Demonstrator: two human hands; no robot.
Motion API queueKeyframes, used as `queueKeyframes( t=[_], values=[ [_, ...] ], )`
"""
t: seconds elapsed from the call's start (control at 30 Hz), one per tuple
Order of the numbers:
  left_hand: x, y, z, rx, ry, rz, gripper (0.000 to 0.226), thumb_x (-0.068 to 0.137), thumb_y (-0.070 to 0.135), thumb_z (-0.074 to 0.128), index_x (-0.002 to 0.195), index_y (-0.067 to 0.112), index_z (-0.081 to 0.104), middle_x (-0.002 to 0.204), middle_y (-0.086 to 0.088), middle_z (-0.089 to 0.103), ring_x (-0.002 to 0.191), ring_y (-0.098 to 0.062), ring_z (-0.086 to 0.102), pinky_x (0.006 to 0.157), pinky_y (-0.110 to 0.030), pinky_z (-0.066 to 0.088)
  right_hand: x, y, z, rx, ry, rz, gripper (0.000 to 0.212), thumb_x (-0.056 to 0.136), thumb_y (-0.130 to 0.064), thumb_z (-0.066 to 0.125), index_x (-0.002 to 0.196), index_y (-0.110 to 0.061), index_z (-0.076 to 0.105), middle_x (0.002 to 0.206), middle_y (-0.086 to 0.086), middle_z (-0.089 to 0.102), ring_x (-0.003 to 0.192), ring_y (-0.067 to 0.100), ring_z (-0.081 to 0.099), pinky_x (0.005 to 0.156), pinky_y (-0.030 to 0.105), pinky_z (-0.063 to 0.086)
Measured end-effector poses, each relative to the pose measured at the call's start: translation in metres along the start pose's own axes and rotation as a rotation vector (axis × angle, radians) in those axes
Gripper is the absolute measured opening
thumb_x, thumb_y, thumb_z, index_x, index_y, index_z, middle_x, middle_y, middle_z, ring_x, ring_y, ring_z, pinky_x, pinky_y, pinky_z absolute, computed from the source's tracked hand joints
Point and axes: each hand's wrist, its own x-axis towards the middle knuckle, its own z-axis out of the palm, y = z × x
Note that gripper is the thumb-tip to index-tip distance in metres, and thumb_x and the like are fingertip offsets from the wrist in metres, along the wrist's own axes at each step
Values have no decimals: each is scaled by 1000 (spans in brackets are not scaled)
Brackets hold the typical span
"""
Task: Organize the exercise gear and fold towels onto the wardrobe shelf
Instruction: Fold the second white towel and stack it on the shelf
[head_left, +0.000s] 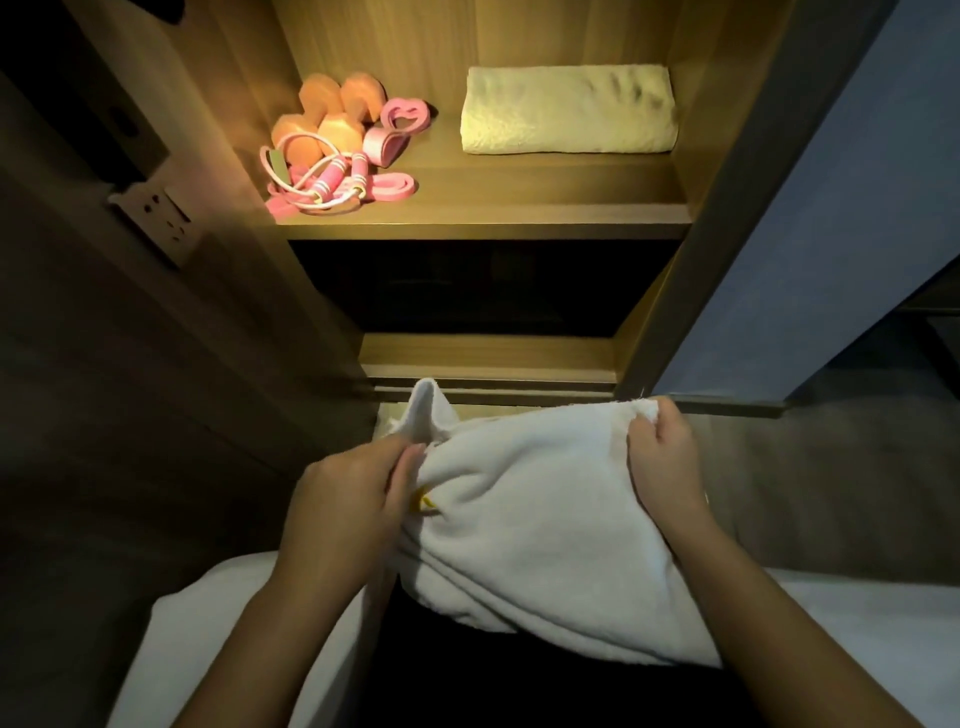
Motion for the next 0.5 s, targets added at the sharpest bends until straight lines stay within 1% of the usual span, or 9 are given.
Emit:
queueKeyframes(
  t=[0.03, 0.07, 0.1, 0.13, 0.2, 0.27, 0.4, 0.43, 0.5],
  values=[
    [2, -4, 1, -11, -24, -56, 22, 97, 31, 54, 96, 18, 72, 77, 6, 67, 68, -5, 60, 60, -19, 45, 0, 0, 0, 2, -7, -7, 13, 98, -20, 42, 93, -15, 53, 82, -2, 58, 78, 12, 56, 63, 25, 42],
    [3, -8, 1, -33, -52, -99, 15, 94, 27, 60, 102, 21, 71, 82, 7, 69, 73, -4, 62, 62, -19, 47, -1, -1, -1, 1, -14, -13, 12, 99, -20, 42, 94, -15, 53, 83, -1, 58, 79, 13, 57, 65, 26, 44],
    [5, -11, 1, -62, -87, -134, 18, 92, 24, 64, 110, 24, 69, 91, 8, 70, 82, -5, 64, 68, -22, 51, -1, -1, -1, -3, -20, -16, 12, 99, -20, 42, 95, -15, 53, 84, -1, 59, 79, 14, 57, 66, 27, 46],
    [8, -13, 0, -90, -134, -161, 29, 91, 24, 67, 119, 28, 65, 102, 10, 70, 92, -8, 65, 76, -28, 55, -2, -2, -1, -5, -24, -16, 12, 99, -20, 42, 96, -15, 53, 84, 0, 59, 80, 15, 58, 68, 29, 47],
    [15, -14, -3, -92, -249, -192, 45, 89, 26, 69, 131, 33, 54, 117, 11, 66, 105, -12, 63, 86, -36, 55, -2, -2, -1, -6, -30, -15, 11, 99, -19, 43, 97, -15, 53, 85, 0, 59, 81, 15, 58, 69, 29, 48],
    [24, -15, -4, -63, -357, -185, 45, 88, 28, 70, 129, 34, 53, 121, 12, 63, 105, -10, 60, 86, -33, 53, -2, -3, -1, -5, -33, -16, 10, 99, -18, 43, 98, -15, 53, 85, -2, 58, 82, 15, 57, 69, 27, 46],
    [42, -16, -4, 17, -516, -158, 31, 89, 34, 66, 119, 32, 59, 112, 10, 65, 93, -7, 58, 72, -23, 49, -3, -2, -1, 19, -43, -18, 10, 99, -19, 43, 99, -16, 53, 86, -2, 58, 82, 13, 57, 67, 26, 45],
    [45, -15, -2, 51, -540, -140, 29, 90, 35, 65, 119, 31, 60, 110, 8, 65, 92, -9, 58, 72, -24, 49, -3, -1, -2, 19, -42, -18, 10, 99, -19, 43, 99, -17, 53, 86, -4, 59, 82, 12, 57, 65, 25, 44],
    [48, -14, 0, 87, -558, -99, 29, 92, 36, 61, 120, 32, 61, 109, 6, 65, 92, -13, 59, 75, -29, 52, -3, 0, -3, 18, -35, -21, 9, 99, -20, 44, 99, -19, 53, 85, -6, 59, 81, 12, 57, 62, 22, 42]
  ],
)
